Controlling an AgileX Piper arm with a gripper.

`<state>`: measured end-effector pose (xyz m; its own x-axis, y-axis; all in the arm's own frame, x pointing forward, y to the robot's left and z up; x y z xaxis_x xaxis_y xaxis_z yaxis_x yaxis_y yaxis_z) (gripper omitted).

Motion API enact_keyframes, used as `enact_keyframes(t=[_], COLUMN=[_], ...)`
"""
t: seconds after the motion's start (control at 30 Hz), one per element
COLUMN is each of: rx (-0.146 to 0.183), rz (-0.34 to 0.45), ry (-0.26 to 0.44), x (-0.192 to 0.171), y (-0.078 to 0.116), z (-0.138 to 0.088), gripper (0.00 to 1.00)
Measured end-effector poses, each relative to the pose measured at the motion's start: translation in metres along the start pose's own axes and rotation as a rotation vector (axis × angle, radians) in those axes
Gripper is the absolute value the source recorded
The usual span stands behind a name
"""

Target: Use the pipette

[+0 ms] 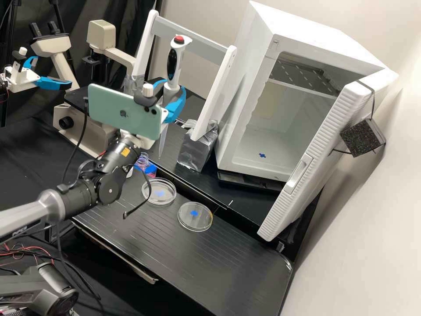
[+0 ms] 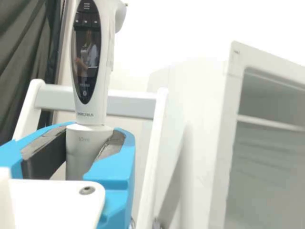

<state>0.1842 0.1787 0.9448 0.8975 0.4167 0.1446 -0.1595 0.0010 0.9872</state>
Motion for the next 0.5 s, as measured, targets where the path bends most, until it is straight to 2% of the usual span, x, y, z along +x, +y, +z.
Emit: enact_keyframes(t=[0.1, 0.13, 0.17, 0.27, 0.3, 0.33, 0.4, 0.43, 0.47, 0.5], rx=[0.002, -0.013, -0.011, -0.045, -0.075, -0.056, -0.070, -0.098, -0.083, -0.087], rz=[-0.034, -0.047, -0.055, -0.101, -0.123, -0.128, -0.158, -0.171, -0.186, -0.199], ry=[0.009, 0.009, 0.018, 0.001, -0.013, -0.018, -0.034, -0.037, -0.045, -0.049], x=[0.024, 0.031, 0.038, 0.061, 0.071, 0.078, 0.092, 0.097, 0.102, 0.108], y=[0.003, 0.002, 0.002, -0.003, -0.006, -0.006, -0.010, -0.012, -0.014, -0.016], z=[-0.017, -0.022, -0.029, -0.042, -0.047, -0.052, -0.058, -0.059, -0.061, -0.063], gripper=[0.00, 0.00, 0.00, 0.00, 0.00, 0.00, 0.00, 0.00, 0.00, 0.00])
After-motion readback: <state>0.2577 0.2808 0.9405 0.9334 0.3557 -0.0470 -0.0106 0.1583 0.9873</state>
